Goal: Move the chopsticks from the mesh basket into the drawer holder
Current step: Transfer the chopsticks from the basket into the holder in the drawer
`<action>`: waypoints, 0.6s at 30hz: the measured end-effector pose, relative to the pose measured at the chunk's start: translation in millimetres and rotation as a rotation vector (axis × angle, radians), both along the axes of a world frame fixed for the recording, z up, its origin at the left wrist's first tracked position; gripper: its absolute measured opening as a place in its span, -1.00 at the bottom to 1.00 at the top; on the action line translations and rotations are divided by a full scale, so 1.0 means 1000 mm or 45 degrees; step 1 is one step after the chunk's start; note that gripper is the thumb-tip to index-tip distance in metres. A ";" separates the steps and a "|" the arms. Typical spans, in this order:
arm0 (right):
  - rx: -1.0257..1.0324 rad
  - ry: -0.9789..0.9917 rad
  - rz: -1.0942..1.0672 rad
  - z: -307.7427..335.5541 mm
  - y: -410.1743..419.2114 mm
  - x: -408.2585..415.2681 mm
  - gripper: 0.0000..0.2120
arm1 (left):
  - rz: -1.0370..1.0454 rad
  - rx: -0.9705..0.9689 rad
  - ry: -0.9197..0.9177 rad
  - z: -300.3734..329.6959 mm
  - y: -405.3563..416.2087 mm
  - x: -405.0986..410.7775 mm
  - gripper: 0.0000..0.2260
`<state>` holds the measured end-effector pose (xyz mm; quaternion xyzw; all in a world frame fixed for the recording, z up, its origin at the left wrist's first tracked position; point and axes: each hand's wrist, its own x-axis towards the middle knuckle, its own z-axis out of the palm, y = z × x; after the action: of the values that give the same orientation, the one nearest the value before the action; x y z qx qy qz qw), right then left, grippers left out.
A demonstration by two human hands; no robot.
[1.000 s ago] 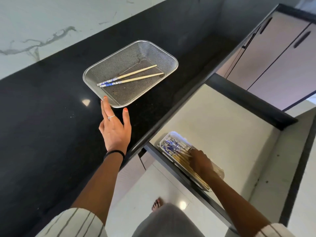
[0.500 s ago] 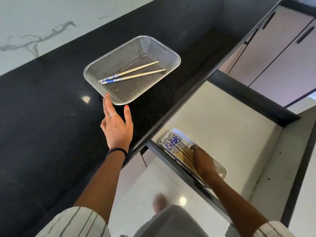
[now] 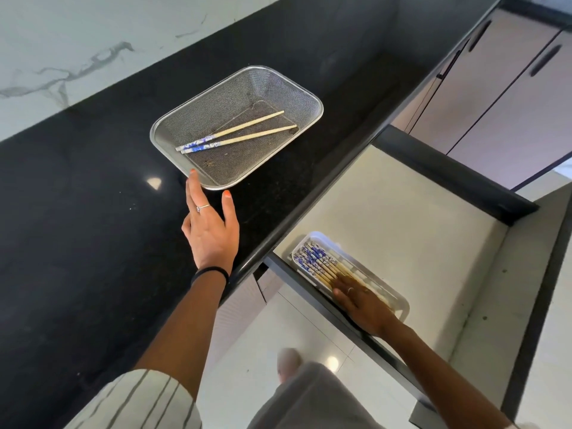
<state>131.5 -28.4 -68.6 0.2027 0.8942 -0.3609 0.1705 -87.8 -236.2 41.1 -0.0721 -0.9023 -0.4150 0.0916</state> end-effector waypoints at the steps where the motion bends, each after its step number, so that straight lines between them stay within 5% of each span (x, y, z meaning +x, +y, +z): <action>1: -0.011 -0.005 0.016 0.000 -0.002 0.002 -0.56 | 0.001 0.002 -0.001 0.000 0.000 0.000 -0.45; 12: -0.007 -0.081 0.051 0.020 0.000 0.013 -0.40 | -0.005 -0.011 -0.008 0.003 0.000 0.001 -0.45; 18: 0.065 -0.094 0.104 0.024 0.017 0.014 -0.53 | 0.005 -0.015 -0.004 0.003 0.001 0.002 -0.45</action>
<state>145.8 -11.1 -45.0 0.1834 0.9037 -0.3231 0.2129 -85.8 -235.6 43.9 -0.0700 -0.9050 -0.4096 0.0906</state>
